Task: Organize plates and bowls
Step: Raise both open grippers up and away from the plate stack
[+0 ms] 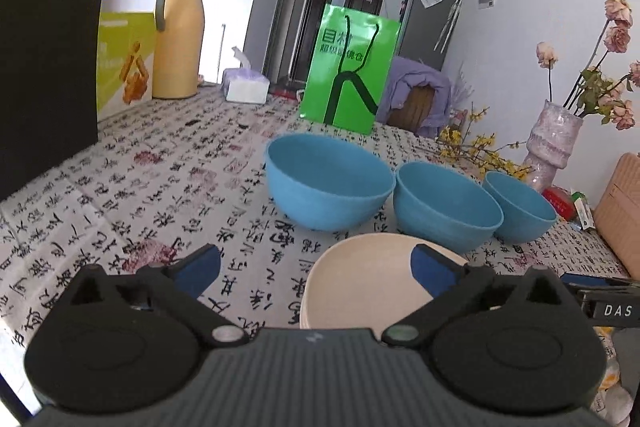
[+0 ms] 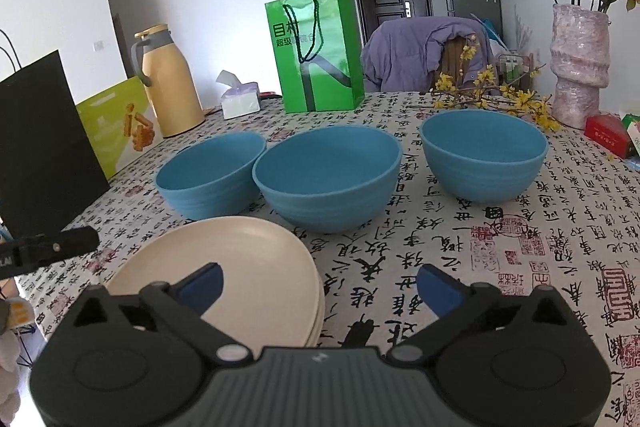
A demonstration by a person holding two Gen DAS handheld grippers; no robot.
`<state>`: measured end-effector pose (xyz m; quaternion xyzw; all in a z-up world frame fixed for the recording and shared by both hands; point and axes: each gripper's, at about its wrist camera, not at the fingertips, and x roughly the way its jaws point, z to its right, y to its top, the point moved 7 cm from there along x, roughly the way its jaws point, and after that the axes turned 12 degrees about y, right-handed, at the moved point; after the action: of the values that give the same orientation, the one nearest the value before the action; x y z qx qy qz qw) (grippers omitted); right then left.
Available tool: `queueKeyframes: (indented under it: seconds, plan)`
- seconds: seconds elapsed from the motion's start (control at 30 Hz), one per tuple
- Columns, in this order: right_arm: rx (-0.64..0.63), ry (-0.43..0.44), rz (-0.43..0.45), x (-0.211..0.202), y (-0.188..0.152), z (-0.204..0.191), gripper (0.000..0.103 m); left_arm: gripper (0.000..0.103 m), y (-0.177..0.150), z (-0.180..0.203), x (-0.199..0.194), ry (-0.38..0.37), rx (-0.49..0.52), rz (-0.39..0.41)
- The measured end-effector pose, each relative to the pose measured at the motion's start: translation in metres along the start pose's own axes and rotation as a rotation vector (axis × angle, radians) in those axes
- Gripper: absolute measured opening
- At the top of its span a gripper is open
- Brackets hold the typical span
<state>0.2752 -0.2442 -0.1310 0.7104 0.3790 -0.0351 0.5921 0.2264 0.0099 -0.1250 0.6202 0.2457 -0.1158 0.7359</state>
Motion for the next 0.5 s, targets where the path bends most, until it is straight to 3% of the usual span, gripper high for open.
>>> queueKeyframes:
  seconds: [0.5]
  plan:
    - [0.023, -0.004, 0.010, 0.0010, 0.0094, 0.0077, 0.103, 0.103, 0.0072, -0.0036, 0.0013, -0.006, -0.008, 0.019]
